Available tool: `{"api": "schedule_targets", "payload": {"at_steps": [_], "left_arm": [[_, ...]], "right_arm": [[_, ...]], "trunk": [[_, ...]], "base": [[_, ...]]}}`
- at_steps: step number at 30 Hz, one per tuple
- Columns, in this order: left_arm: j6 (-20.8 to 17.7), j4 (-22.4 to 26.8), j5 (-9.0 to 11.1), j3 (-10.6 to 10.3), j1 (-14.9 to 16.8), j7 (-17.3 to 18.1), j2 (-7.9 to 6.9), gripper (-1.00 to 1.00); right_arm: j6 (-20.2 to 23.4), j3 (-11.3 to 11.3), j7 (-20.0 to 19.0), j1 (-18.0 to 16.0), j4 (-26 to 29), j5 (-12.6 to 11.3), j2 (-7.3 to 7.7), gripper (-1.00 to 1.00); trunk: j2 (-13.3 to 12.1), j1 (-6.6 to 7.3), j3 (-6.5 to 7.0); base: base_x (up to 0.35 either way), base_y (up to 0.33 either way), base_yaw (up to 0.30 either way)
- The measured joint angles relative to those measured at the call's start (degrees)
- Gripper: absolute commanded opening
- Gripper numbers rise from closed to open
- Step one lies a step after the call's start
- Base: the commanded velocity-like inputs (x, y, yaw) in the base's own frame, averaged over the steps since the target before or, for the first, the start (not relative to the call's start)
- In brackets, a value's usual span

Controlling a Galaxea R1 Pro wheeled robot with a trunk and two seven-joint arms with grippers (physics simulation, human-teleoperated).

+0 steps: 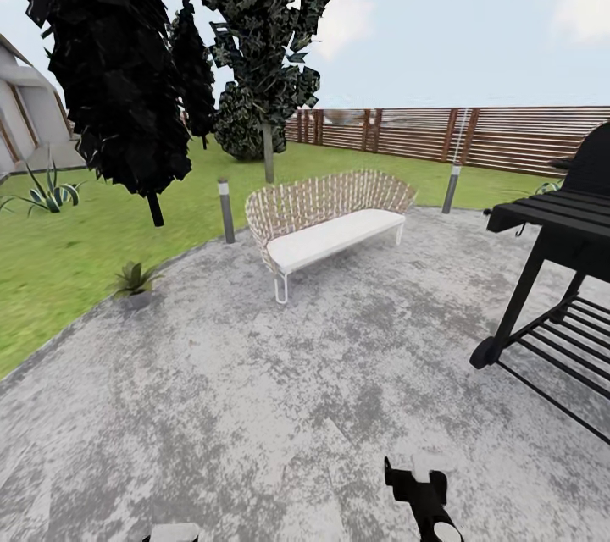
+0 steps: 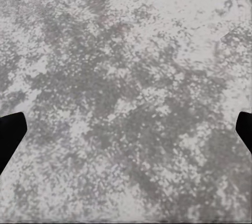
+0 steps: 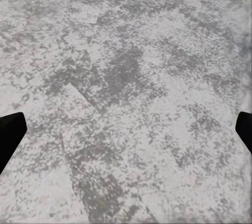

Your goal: Pick up the pesticide atomizer in the garden and spray insectifuge to fully cover both potted plants in the garden.

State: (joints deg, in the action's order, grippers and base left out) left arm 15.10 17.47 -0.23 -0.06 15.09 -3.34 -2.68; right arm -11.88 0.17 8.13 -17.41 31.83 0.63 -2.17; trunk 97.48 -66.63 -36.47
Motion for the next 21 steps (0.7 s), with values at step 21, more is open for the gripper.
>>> {"api": "schedule_targets", "payload": {"at_steps": [21], "left_arm": [[5.4,-2.5,0.1,0.0,-0.2,0.0,-0.58,1.00]], "right_arm": [[-0.3,7.4,0.8,0.0,0.0,0.2,0.19,1.00]], "trunk": [[8.4,-4.61,-3.77]], "base": [[0.000,0.000,0.000]]}}
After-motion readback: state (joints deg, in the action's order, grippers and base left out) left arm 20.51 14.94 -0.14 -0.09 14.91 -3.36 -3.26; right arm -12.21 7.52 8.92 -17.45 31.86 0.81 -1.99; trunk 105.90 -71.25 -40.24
